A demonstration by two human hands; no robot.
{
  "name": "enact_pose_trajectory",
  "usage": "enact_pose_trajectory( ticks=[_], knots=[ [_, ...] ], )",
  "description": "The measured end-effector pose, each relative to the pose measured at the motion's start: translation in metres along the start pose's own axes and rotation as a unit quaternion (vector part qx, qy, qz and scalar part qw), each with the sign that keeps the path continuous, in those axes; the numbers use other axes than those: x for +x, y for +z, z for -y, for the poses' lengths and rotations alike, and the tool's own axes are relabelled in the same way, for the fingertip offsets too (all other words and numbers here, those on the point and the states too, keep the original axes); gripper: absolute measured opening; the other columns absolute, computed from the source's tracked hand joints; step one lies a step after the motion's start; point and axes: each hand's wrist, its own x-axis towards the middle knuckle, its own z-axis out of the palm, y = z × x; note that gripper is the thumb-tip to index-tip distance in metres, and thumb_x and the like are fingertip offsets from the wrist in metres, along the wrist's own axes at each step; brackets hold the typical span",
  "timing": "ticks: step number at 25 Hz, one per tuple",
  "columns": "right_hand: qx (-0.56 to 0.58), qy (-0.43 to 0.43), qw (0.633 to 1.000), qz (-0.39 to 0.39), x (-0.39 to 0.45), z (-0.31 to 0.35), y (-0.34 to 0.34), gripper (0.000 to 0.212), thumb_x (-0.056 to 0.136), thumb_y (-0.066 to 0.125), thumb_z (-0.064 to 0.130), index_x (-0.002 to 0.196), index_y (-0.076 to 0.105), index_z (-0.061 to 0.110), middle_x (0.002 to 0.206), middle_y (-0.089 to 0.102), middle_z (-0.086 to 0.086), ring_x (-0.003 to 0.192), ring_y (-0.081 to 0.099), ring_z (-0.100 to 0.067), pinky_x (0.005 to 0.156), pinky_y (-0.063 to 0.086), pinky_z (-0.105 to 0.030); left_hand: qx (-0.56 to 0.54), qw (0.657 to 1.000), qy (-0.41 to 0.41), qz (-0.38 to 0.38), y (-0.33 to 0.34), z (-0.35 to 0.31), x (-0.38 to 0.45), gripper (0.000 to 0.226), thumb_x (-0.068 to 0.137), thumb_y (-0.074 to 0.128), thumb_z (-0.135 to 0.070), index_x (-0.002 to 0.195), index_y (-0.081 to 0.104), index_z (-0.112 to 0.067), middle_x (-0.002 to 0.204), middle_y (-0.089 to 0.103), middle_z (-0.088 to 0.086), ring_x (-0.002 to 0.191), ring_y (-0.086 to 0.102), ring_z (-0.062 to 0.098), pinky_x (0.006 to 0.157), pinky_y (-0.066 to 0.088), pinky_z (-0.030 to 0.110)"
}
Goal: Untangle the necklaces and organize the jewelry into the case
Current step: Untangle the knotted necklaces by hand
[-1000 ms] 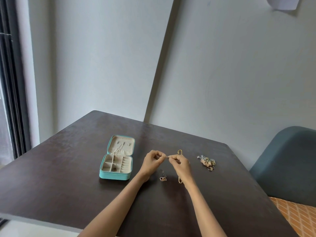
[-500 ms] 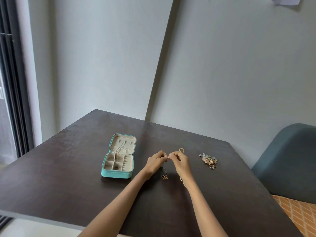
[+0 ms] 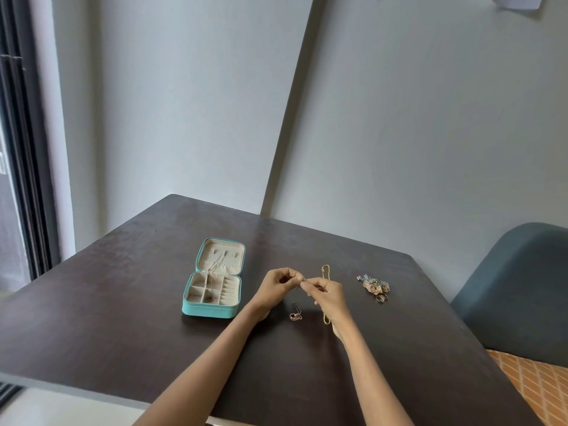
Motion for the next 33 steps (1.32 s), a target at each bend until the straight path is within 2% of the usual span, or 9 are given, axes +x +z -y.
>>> enact_pose_trajectory(
  ticks=[3,5,8,11,15,21,25,30,33],
  knots=[
    [0.010,0.009,1.000,0.000,0.003,0.004,-0.003,0.010,0.087,0.063,0.014,0.078,0.069,0.015,0.076,0.064,-0.005,0.066,0.051,-0.009,0.053,0.039,-0.016,-0.014,1.000,0.004,-0.009,0.000,0.000,-0.001,0.015,0.091,0.058,-0.005,0.080,0.063,-0.013,0.077,0.064,0.000,0.070,0.057,-0.002,0.072,0.044,0.012],
    [0.079,0.043,0.996,0.016,0.004,0.007,-0.003,0.016,0.088,0.058,0.010,0.074,0.065,0.013,0.074,0.063,-0.004,0.064,0.049,-0.010,0.053,0.036,-0.019,-0.028,1.000,0.004,-0.002,0.000,0.001,-0.001,0.016,0.092,0.056,-0.002,0.079,0.061,-0.011,0.074,0.065,-0.002,0.066,0.057,-0.003,0.069,0.044,0.011],
    [0.226,0.095,0.969,0.034,0.000,0.009,0.003,0.011,0.086,0.054,0.008,0.076,0.058,0.008,0.064,0.058,-0.004,0.055,0.041,-0.009,0.047,0.030,-0.019,-0.035,0.999,0.005,0.020,0.000,0.000,0.000,0.013,0.090,0.057,-0.002,0.080,0.062,-0.010,0.066,0.067,-0.009,0.061,0.055,-0.001,0.063,0.042,0.013],
    [0.325,0.115,0.938,0.019,-0.003,0.006,0.013,0.006,0.081,0.057,0.012,0.076,0.055,0.008,0.066,0.054,-0.005,0.051,0.041,-0.008,0.043,0.030,-0.018,-0.045,0.999,0.001,0.007,-0.002,0.000,0.000,0.008,0.090,0.058,-0.001,0.090,0.064,-0.007,0.065,0.066,-0.008,0.061,0.056,-0.002,0.061,0.041,0.012],
    [0.407,0.118,0.906,-0.019,-0.002,0.008,0.016,0.018,0.088,0.046,0.008,0.070,0.049,0.012,0.062,0.048,-0.001,0.051,0.041,-0.009,0.043,0.031,-0.019,-0.053,0.999,0.002,-0.013,-0.003,0.002,0.001,0.015,0.091,0.056,0.001,0.104,0.059,-0.006,0.067,0.061,0.000,0.059,0.052,-0.002,0.061,0.042,0.012],
    [0.437,0.126,0.890,-0.007,-0.002,0.007,0.016,0.023,0.083,0.047,0.018,0.063,0.037,0.018,0.056,0.036,0.005,0.044,0.031,-0.008,0.043,0.024,-0.021,-0.046,0.999,0.000,-0.009,-0.002,0.000,0.000,0.015,0.093,0.052,0.001,0.097,0.060,-0.010,0.066,0.059,-0.001,0.060,0.053,-0.001,0.059,0.041,0.014],
    [0.443,0.139,0.885,-0.003,0.002,0.004,0.015,0.030,0.091,0.045,0.019,0.061,0.037,0.017,0.052,0.037,0.006,0.040,0.033,-0.007,0.039,0.026,-0.019,-0.002,1.000,0.001,0.015,0.002,0.001,0.000,0.011,0.092,0.055,-0.001,0.091,0.064,-0.009,0.070,0.061,0.001,0.060,0.053,0.001,0.059,0.039,0.017],
    [0.415,0.145,0.898,-0.004,0.006,0.003,0.017,0.028,0.090,0.041,0.011,0.062,0.042,0.012,0.055,0.040,0.000,0.037,0.037,-0.005,0.036,0.023,-0.017,0.033,0.999,0.002,0.021,0.002,0.003,-0.002,0.009,0.082,0.072,-0.018,0.089,0.074,-0.012,0.062,0.065,-0.011,0.061,0.055,-0.002,0.059,0.042,0.013],
    [0.398,0.142,0.906,-0.004,0.006,0.002,0.018,0.027,0.089,0.042,0.010,0.062,0.044,0.011,0.058,0.043,-0.001,0.037,0.034,-0.006,0.036,0.022,-0.017,0.027,1.000,0.002,0.002,0.001,0.004,-0.001,0.006,0.083,0.071,-0.017,0.082,0.074,-0.013,0.060,0.062,-0.006,0.055,0.051,0.008,0.053,0.043,0.020]
  ],
)
